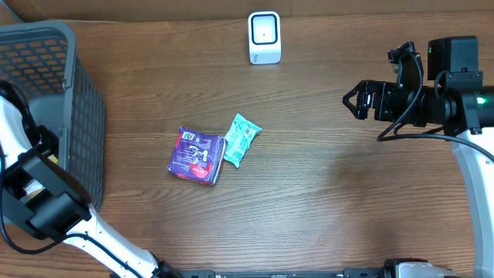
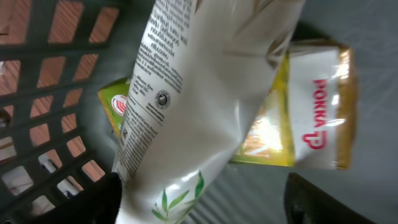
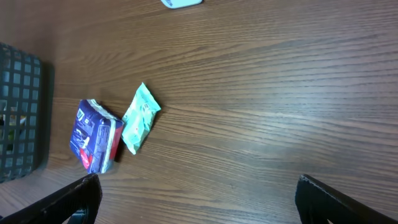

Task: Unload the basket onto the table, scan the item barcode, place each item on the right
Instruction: 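Reach the left gripper into the basket and grasp the white-and-gold tube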

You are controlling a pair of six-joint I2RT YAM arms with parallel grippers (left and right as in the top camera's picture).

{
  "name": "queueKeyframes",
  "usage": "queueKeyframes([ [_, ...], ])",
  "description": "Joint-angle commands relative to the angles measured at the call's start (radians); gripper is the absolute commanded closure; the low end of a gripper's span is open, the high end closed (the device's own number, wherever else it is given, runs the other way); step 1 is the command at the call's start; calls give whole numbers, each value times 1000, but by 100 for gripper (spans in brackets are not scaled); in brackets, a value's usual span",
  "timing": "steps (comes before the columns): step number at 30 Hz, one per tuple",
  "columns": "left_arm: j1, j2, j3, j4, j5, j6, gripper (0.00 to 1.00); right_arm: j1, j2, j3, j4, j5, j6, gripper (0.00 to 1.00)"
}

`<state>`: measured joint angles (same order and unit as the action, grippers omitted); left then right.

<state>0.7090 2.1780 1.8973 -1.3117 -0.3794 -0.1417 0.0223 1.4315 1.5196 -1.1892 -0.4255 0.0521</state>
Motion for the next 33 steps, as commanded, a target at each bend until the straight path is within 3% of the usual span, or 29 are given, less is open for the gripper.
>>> queueKeyframes([
  [1, 20, 5, -6, 4, -27, 7, 28, 6, -4, 25, 6, 5, 0, 0],
  [9, 81, 5, -6, 3, -26, -18, 30, 6, -4, 25, 6, 5, 0, 0],
  [14, 117, 5, -6, 18, 57, -30, 34, 6, -4, 25, 6, 5, 0, 0],
  [27, 113, 6, -52, 54, 124, -11, 42, 6, -4, 25, 6, 5, 0, 0],
  [29, 113, 6, -72, 58, 131, -11, 52, 6, -4, 25, 6, 6, 0, 0],
  [32, 112, 6, -86, 56, 150, -11, 88, 6, -4, 25, 6, 5, 0, 0],
  [33, 111, 6, -86, 56, 161, -11, 95, 6, -4, 25, 6, 5, 0, 0],
])
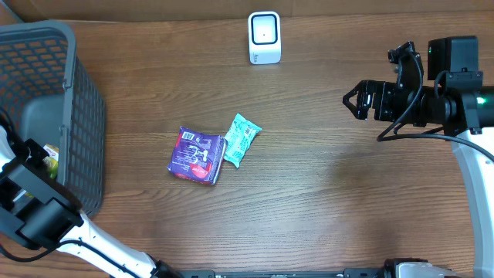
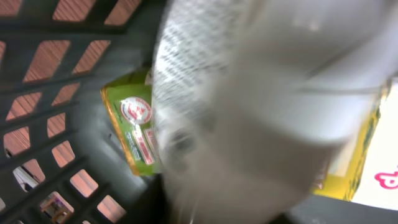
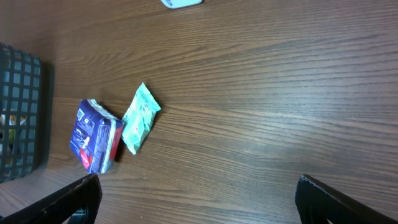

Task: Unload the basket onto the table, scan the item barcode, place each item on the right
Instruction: 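Reach the left gripper into the basket and grasp the white-and-gold tube, then carry the tube out and stand it right of the wipes pack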

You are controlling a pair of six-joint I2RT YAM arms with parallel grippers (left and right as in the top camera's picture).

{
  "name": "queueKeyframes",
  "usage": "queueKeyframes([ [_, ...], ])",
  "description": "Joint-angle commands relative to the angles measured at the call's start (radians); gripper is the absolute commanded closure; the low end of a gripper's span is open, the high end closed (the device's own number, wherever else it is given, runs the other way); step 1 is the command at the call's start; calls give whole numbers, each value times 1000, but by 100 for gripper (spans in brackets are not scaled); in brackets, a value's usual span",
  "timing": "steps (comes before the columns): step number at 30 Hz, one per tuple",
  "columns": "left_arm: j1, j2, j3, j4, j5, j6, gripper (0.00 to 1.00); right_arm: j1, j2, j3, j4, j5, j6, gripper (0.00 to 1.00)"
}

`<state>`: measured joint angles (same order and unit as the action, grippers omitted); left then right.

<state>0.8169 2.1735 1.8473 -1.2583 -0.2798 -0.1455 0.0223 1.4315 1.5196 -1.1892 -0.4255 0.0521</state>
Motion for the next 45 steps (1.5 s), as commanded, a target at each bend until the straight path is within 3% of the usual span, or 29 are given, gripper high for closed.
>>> queueKeyframes([
  [1, 2, 9, -36, 3, 70, -7, 96, 6, -4, 25, 6, 6, 0, 0],
  [9, -24, 8, 8, -42, 121, -2, 96, 6, -4, 25, 6, 6, 0, 0],
  [15, -66, 8, 159, -133, 246, 16, 96, 6, -4, 25, 6, 5, 0, 0],
  [27, -221, 6, 792, -393, 365, 34, 96, 6, -4, 25, 6, 6, 0, 0],
  [29, -263, -3, 947, -431, 398, 35, 96, 6, -4, 25, 6, 5, 0, 0],
  [35, -397, -97, 1138, -431, 454, 44, 96, 6, -4, 25, 6, 5, 0, 0],
  [45, -736, -176, 1143, -431, 455, -8, 96, 6, -4, 25, 6, 5, 0, 0],
])
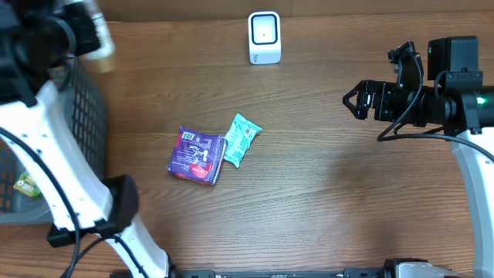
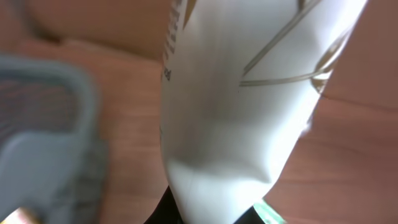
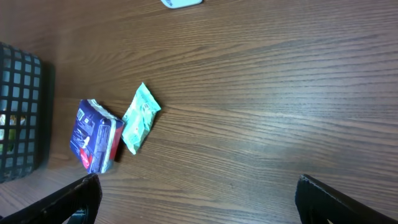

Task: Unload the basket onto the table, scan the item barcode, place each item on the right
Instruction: 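Carry the tube out and stand it right of the wipes pack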

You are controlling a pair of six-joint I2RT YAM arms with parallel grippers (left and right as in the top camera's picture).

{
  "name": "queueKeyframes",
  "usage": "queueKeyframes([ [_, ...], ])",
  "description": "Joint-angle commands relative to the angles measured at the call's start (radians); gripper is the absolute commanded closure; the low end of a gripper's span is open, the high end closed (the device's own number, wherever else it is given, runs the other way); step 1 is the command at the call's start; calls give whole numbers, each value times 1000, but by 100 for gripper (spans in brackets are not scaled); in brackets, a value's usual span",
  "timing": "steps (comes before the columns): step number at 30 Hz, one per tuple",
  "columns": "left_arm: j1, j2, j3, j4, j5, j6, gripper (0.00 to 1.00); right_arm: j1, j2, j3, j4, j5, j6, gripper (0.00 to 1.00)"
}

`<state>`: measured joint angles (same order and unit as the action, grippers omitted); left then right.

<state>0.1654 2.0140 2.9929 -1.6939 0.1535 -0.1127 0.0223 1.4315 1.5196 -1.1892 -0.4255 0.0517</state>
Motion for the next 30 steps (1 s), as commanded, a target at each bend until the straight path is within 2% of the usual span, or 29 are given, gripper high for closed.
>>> queueKeyframes([
  [1, -119, -14, -22, 5, 21, -64, 96, 6, -4, 25, 6, 5, 0, 0],
  [9, -406, 17, -369, 11, -82, -323, 96, 6, -4, 25, 6, 6, 0, 0],
  [14, -558, 58, -624, 111, -98, -528, 96, 6, -4, 25, 6, 5, 0, 0],
  [22, -728, 135, -919, 298, -111, -576, 96, 6, -4, 25, 6, 5, 0, 0],
  [26, -742, 141, -1014, 348, -121, -576, 96, 6, -4, 25, 6, 5, 0, 0],
  [30, -739, 141, -1032, 364, -121, -556, 96, 6, -4, 25, 6, 5, 0, 0],
])
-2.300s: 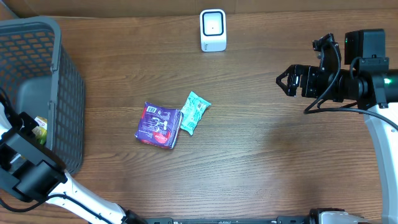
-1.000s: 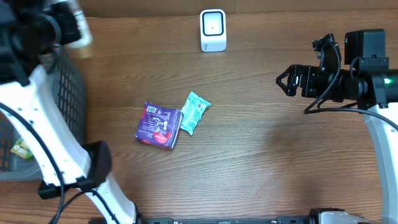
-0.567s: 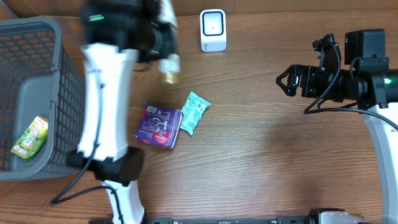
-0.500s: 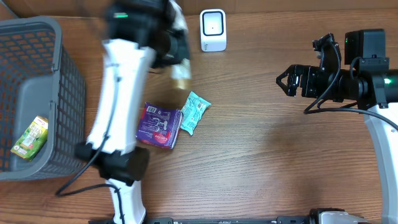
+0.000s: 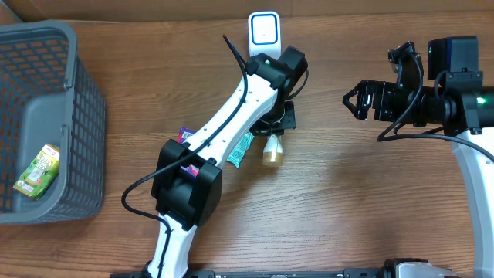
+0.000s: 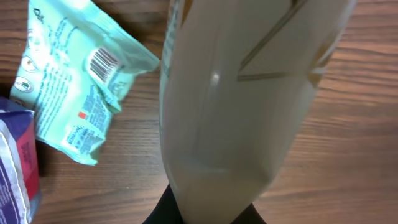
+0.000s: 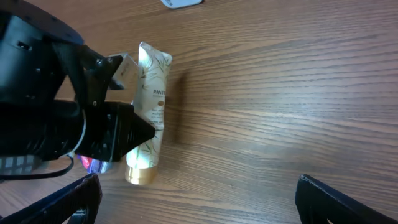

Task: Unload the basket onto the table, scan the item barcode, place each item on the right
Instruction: 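Carry the tube out and stand it right of the wipes pack, then move the left gripper back into the basket toward the yellow-green box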

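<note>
My left gripper (image 5: 272, 133) is shut on a white tube with a gold cap (image 5: 271, 151), cap end pointing toward the table's front. The tube (image 6: 239, 93) fills the left wrist view, and only dark fingertips (image 6: 168, 211) show under it. It is at mid-table, in front of the white scanner (image 5: 264, 35). From the right wrist the tube (image 7: 150, 106) shows printed text, with the scanner's edge (image 7: 181, 2) at the top. Whether the tube touches the wood cannot be told. My right gripper (image 5: 353, 100) hangs open at the right, empty.
A mint green packet (image 6: 74, 93) with a barcode lies just left of the tube, a purple packet (image 6: 15, 162) beside it. The grey basket (image 5: 77, 116) stands at the far left and holds a green carton (image 5: 37, 171). The left arm (image 5: 224, 131) spans the table's middle.
The left gripper, then high over the basket's far corner with the tube, now holds it at mid-table beside the mint packet. The right arm has not moved.
My left gripper was inside the basket with its fingers either side of the white tube lying on cartons. Then it was closer on the tube. Then it held the tube above the basket's far corner, and now holds it in front of the scanner.
</note>
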You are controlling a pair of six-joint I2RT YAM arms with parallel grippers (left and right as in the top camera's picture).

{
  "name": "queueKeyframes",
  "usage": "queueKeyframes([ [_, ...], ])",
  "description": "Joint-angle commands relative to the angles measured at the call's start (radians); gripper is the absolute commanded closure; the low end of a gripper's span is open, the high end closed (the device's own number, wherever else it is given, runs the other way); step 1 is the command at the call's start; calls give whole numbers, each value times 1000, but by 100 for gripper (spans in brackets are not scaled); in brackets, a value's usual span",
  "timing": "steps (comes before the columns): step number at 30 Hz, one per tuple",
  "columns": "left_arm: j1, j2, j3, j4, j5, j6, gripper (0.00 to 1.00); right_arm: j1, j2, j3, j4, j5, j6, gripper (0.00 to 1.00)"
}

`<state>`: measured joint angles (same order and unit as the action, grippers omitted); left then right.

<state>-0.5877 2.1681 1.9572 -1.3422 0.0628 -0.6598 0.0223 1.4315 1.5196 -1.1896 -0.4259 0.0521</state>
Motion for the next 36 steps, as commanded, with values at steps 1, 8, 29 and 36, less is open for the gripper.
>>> queueKeyframes([
  [1, 17, -14, 4, 14, -29, 10, 93, 6, -4, 25, 6, 6, 0, 0],
  [8, 40, -16, 33, 14, -9, 67, 56, 6, -4, 25, 6, 6, 0, 0],
  [29, 280, -65, 779, -348, -24, 276, 66, 6, -4, 25, 6, 6, 0, 0],
  [36, 522, -209, 779, -348, -19, 303, 67, 6, -4, 25, 6, 6, 0, 0],
])
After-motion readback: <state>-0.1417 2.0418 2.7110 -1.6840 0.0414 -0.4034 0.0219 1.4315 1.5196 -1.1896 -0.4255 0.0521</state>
